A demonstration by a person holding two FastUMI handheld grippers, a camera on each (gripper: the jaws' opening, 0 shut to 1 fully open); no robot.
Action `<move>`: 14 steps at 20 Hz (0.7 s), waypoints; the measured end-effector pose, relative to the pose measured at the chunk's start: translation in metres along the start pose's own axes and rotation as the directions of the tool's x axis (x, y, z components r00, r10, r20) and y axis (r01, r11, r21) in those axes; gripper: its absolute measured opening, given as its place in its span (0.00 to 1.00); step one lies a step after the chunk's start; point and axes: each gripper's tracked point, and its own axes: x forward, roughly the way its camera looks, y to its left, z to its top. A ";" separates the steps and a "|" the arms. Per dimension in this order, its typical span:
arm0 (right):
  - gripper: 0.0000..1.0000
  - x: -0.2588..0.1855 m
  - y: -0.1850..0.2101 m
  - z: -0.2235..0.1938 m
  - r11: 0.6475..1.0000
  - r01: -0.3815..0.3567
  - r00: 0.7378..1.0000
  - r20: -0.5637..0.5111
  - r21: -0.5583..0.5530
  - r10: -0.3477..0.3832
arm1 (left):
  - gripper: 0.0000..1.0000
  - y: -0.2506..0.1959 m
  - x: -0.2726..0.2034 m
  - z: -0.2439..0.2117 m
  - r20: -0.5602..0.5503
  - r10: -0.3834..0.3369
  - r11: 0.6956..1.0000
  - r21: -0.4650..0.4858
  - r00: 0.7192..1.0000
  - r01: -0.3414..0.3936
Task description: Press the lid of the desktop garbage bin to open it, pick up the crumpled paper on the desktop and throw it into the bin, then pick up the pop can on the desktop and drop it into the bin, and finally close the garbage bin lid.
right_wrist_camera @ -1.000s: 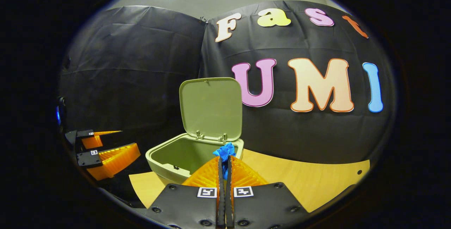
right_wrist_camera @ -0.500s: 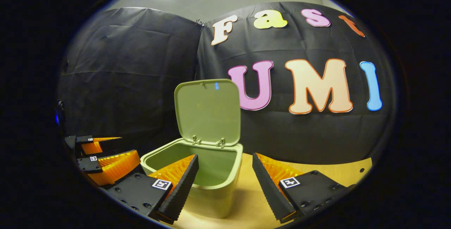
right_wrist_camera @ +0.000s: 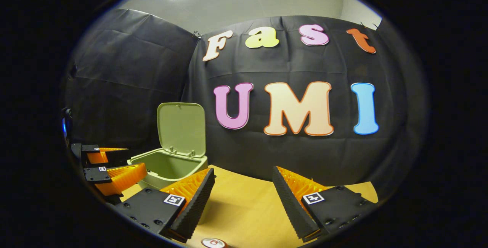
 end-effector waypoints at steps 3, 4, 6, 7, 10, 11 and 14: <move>0.96 -0.025 -0.046 -0.001 0.998 0.054 0.999 -0.009 0.017 -0.054 | 0.93 -0.036 0.002 -0.002 -0.021 -0.041 0.999 -0.017 0.999 0.041; 0.96 -0.032 -0.061 0.000 0.997 0.074 0.997 -0.009 0.023 -0.074 | 0.93 -0.046 0.001 -0.005 -0.027 -0.048 0.999 -0.027 0.998 0.047; 0.96 -0.048 -0.090 -0.001 0.993 0.111 0.994 -0.016 0.036 -0.111 | 0.95 -0.066 0.002 -0.013 -0.049 -0.060 0.997 -0.045 0.997 0.057; 0.96 -0.055 -0.104 -0.003 0.991 0.129 0.992 -0.021 0.042 -0.128 | 0.93 -0.076 0.001 -0.017 -0.061 -0.067 0.997 -0.050 0.996 0.064; 0.96 -0.076 -0.144 -0.010 0.982 0.183 0.983 -0.042 0.046 -0.181 | 0.94 -0.105 -0.002 -0.036 -0.093 -0.090 0.995 -0.039 0.992 0.087; 0.96 -0.084 -0.154 -0.015 0.980 0.195 0.980 -0.055 0.048 -0.193 | 0.94 -0.114 -0.003 -0.046 -0.108 -0.099 0.995 -0.035 0.989 0.096; 0.96 -0.103 -0.179 -0.029 0.973 0.225 0.971 -0.096 0.041 -0.220 | 0.94 -0.139 -0.007 -0.080 -0.164 -0.116 0.993 -0.045 0.980 0.110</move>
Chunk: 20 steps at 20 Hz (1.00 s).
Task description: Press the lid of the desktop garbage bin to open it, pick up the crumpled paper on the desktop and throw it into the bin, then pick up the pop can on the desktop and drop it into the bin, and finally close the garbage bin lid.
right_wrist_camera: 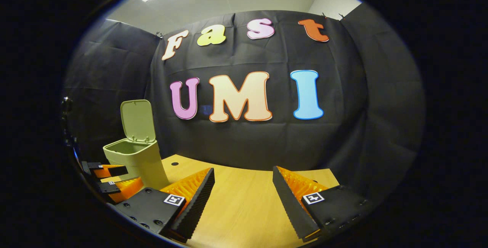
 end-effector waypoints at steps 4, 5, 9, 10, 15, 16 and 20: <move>0.96 -0.013 -0.025 -0.015 0.999 0.022 0.999 -0.041 -0.031 -0.024 | 0.94 -0.015 0.005 -0.046 -0.077 0.013 1.000 -0.020 0.997 -0.015; 0.96 -0.017 -0.028 -0.019 0.999 0.023 0.998 -0.051 -0.039 -0.025 | 0.94 -0.016 0.006 -0.057 -0.095 0.020 1.000 -0.020 0.995 -0.022; 0.96 -0.025 -0.036 -0.030 0.997 0.023 0.996 -0.083 -0.077 -0.029 | 0.94 -0.012 0.012 -0.095 -0.153 0.058 0.998 -0.020 0.987 -0.062; 0.96 -0.028 -0.038 -0.031 0.996 0.026 0.996 -0.087 -0.082 -0.033 | 0.94 -0.011 0.014 -0.106 -0.171 0.065 0.997 -0.029 0.983 -0.071; 0.96 -0.035 -0.044 -0.037 0.994 0.034 0.994 -0.098 -0.105 -0.045 | 0.94 -0.013 0.016 -0.154 -0.257 0.078 0.996 -0.027 0.963 -0.088; 0.96 -0.036 -0.044 -0.039 0.994 0.036 0.994 -0.104 -0.105 -0.047 | 0.95 -0.015 0.018 -0.163 -0.270 0.075 0.996 -0.020 0.960 -0.083; 0.96 -0.041 -0.039 -0.048 0.993 0.032 0.991 -0.122 -0.114 -0.046 | 0.95 -0.022 0.016 -0.191 -0.340 0.048 0.998 -0.011 0.939 -0.055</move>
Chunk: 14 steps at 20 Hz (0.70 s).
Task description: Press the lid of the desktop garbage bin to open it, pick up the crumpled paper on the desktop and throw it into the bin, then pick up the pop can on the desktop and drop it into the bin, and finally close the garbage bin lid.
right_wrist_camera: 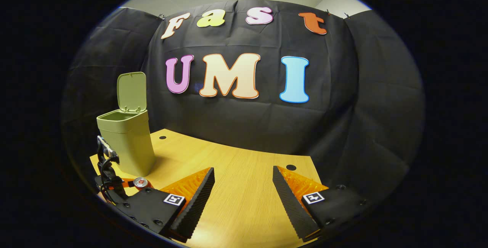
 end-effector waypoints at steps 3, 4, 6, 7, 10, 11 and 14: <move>0.97 -0.002 0.006 -0.002 1.000 -0.003 1.000 -0.003 0.012 0.003 | 0.75 -0.004 -0.003 0.019 0.023 -0.036 0.999 0.008 0.999 0.035; 0.98 -0.003 0.008 -0.004 1.000 -0.002 1.000 -0.003 0.022 0.002 | 0.76 -0.005 -0.006 0.029 0.041 -0.042 0.999 0.024 0.998 0.041; 0.98 -0.001 0.012 -0.006 0.999 -0.004 1.000 -0.002 0.048 0.004 | 0.75 -0.006 -0.012 0.059 0.096 -0.059 0.997 0.050 0.994 0.055; 0.98 -0.001 0.015 -0.007 0.998 -0.005 1.000 -0.003 0.059 0.005 | 0.75 -0.006 -0.014 0.075 0.120 -0.070 0.996 0.054 0.990 0.064; 0.98 -0.001 0.023 -0.010 0.996 0.002 1.000 0.003 0.084 -0.002 | 0.75 -0.003 -0.021 0.121 0.193 -0.082 0.996 0.061 0.978 0.071; 0.98 -0.002 0.026 -0.010 0.996 0.000 1.000 0.004 0.094 0.000 | 0.75 -0.002 -0.023 0.137 0.217 -0.084 0.995 0.067 0.973 0.071; 0.98 -0.001 0.034 -0.016 0.994 -0.006 1.000 -0.006 0.108 0.006 | 0.75 0.005 -0.029 0.180 0.287 -0.090 0.994 0.090 0.954 0.066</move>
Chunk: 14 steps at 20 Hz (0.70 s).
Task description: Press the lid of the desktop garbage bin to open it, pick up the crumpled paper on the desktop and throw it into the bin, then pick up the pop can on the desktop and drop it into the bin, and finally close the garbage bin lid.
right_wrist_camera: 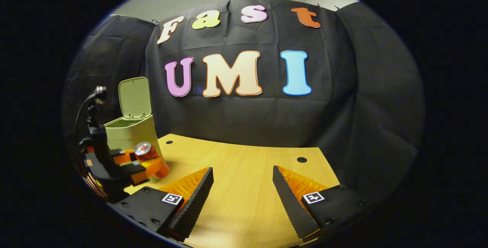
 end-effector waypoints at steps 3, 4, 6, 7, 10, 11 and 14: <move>0.98 -0.001 0.005 0.000 1.000 0.004 1.000 0.002 0.031 -0.004 | 0.75 0.018 0.002 0.042 0.065 0.020 1.000 0.007 0.998 -0.020; 0.98 -0.001 0.007 -0.001 0.999 0.007 1.000 0.003 0.044 -0.007 | 0.75 0.027 0.003 0.059 0.096 0.035 0.999 0.007 0.995 -0.036; 0.98 0.000 0.011 -0.001 0.998 0.008 1.000 0.005 0.065 -0.009 | 0.75 0.048 0.004 0.089 0.155 0.073 0.997 0.006 0.985 -0.075; 0.98 0.000 0.013 -0.001 0.997 0.007 1.000 0.005 0.072 -0.008 | 0.75 0.059 0.005 0.102 0.176 0.090 0.996 0.005 0.980 -0.093; 0.98 0.000 0.018 -0.003 0.997 0.003 1.000 0.008 0.078 -0.003 | 0.75 0.094 0.008 0.123 0.207 0.153 0.988 0.004 0.966 -0.157; 0.98 0.000 0.020 -0.002 0.997 0.001 1.000 0.009 0.081 -0.002 | 0.75 0.104 0.008 0.127 0.211 0.170 0.985 -0.006 0.963 -0.172; 0.97 0.005 0.028 -0.002 0.996 -0.006 1.000 0.007 0.087 0.006 | 0.75 0.143 0.002 0.130 0.221 0.240 0.970 -0.016 0.945 -0.243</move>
